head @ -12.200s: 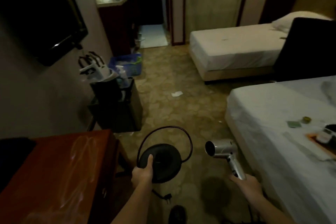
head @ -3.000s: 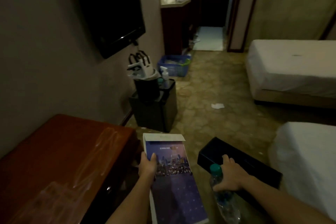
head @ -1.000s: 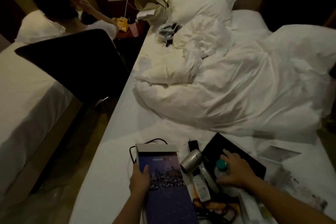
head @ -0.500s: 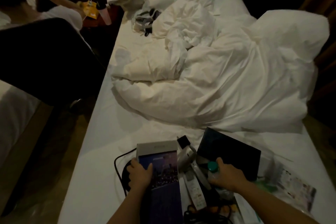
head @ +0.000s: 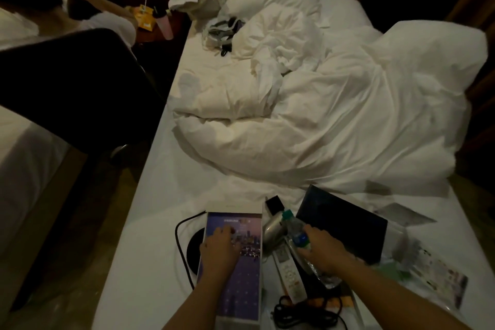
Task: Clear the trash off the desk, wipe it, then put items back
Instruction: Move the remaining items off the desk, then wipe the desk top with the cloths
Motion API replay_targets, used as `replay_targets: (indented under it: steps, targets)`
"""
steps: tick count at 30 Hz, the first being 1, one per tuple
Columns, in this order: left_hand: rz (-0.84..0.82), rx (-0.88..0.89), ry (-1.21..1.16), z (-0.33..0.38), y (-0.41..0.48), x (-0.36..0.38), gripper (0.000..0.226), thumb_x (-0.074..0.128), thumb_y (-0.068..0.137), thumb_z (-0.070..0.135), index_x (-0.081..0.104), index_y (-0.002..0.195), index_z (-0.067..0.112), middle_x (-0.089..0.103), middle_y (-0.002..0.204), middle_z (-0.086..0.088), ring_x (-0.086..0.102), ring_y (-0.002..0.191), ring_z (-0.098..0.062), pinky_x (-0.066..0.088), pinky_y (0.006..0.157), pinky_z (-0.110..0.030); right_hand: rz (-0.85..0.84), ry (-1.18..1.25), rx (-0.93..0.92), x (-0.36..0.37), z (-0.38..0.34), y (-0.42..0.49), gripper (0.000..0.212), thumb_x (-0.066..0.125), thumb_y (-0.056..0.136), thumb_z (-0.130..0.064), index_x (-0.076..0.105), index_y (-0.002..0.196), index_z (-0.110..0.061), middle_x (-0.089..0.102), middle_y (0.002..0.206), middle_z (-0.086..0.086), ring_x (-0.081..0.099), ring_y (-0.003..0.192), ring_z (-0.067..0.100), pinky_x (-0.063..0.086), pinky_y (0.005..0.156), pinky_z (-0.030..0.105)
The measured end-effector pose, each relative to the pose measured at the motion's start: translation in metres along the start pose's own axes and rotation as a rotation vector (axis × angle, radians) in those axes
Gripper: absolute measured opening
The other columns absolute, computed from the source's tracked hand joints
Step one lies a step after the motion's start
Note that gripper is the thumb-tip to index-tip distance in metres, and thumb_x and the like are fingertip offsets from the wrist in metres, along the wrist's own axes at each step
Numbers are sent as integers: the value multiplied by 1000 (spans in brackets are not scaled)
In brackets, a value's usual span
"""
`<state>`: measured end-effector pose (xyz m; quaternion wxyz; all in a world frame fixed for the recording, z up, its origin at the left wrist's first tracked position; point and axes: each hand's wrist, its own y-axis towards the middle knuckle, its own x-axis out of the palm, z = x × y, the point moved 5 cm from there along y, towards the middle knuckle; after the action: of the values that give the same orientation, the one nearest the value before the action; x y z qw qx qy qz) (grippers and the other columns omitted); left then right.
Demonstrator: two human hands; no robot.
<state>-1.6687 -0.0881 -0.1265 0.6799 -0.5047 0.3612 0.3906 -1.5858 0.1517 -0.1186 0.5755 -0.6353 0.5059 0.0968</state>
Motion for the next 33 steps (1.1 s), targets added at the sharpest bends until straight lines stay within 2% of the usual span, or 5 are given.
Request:
replay_targets:
  steps: [4,10,18,25,33]
  targets:
    - [33,6,-4,1,-17,-11,27,51,93,43,52,113,24,57,114,1,59,98,-19,46,78,-31,52,34,-78,-9,-15,-11,51,51,92,-45,38,136,-23,53,129,5,50,117,24,46,92,36]
    - [106,-5,-8,17,-47,-40,31,49,94,45,54,115,23,56,117,0,58,104,-20,42,81,-31,159,84,-175,-32,-27,-33,35,54,90,-43,51,118,-21,60,116,4,57,104,23,48,79,32]
    - [151,-318,-98,-45,-145,-44,32,47,92,44,49,118,24,54,121,-1,57,107,-22,38,87,-34,77,-77,-392,-12,-85,-83,32,53,92,-43,50,110,-17,52,83,-3,53,79,18,38,60,28]
    - [257,-472,-205,-129,-226,-60,33,52,93,42,49,120,25,54,121,2,57,108,-18,40,93,-34,22,-267,-605,33,-177,-129,33,55,91,-37,49,117,-17,58,114,7,56,101,23,39,73,28]
    - [306,-815,-605,-285,-400,-24,28,52,94,27,59,117,13,62,117,-8,58,100,-20,46,86,-29,-60,-458,-888,158,-317,-231,40,52,92,-48,47,120,-20,60,114,4,57,98,20,40,74,26]
